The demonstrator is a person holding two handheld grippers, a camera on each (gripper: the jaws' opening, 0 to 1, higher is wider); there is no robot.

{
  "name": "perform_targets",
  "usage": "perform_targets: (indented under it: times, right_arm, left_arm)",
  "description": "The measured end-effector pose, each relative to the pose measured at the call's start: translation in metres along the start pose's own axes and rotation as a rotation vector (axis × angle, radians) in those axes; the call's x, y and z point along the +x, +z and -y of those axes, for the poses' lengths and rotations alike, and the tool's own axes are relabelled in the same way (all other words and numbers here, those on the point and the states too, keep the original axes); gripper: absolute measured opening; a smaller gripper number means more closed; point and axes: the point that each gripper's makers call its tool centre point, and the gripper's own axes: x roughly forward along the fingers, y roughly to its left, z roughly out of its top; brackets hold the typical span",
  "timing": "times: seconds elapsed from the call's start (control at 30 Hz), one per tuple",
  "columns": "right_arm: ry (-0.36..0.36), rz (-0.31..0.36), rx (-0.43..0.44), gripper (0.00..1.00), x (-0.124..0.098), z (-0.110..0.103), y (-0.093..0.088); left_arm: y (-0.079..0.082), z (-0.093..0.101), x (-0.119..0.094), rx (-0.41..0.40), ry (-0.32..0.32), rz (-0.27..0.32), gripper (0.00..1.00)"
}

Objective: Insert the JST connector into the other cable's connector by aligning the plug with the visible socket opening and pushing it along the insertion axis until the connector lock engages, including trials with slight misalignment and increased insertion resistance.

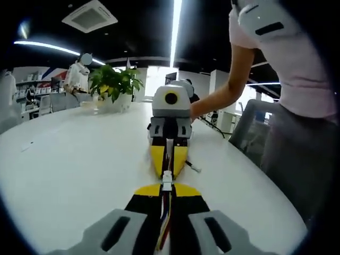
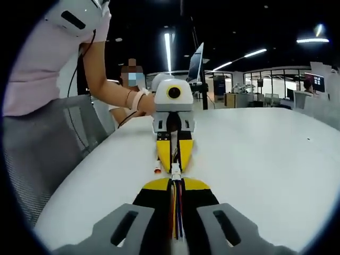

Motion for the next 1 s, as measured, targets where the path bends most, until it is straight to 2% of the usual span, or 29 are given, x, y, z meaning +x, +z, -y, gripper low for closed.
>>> perform_targets:
  times: [0.2, 0.37, 0.43, 0.47, 0.53, 0.8, 1.0]
  right_arm:
    - [0.002, -0.001, 0.026, 0.04, -0.002, 0.001, 0.001]
    - [0.016, -0.007, 0.023, 0.04, 0.0, -0.001, -0.001]
    - [0.023, 0.022, 0.03, 0.04, 0.004, -0.002, 0.005]
    - [0.014, -0.019, -0.017, 0.04, 0.004, 0.001, 0.0]
    - [0.014, -0.009, 0.009, 0.04, 0.008, 0.002, -0.002]
    - [0.002, 0.0, -0.004, 0.04, 0.008, 0.011, 0.001]
    - [-0.02, -0.009, -0.024, 0.04, 0.008, 0.026, 0.002]
  left_arm:
    - [0.005, 0.0, 0.004, 0.014, 0.005, 0.021, 0.0]
    - [0.006, 0.003, 0.005, 0.021, -0.007, 0.016, 0.01]
    - [0.017, 0.005, 0.009, 0.002, -0.015, 0.071, 0.01]
    - [0.011, 0.004, 0.008, 0.017, -0.013, 0.033, 0.01]
    - [0.008, 0.001, 0.01, 0.024, -0.01, 0.015, 0.01]
    - [0.012, -0.005, 0.011, 0.024, 0.004, 0.021, 0.01]
    - [0.015, -0.019, 0.015, 0.031, 0.036, 0.021, 0.02]
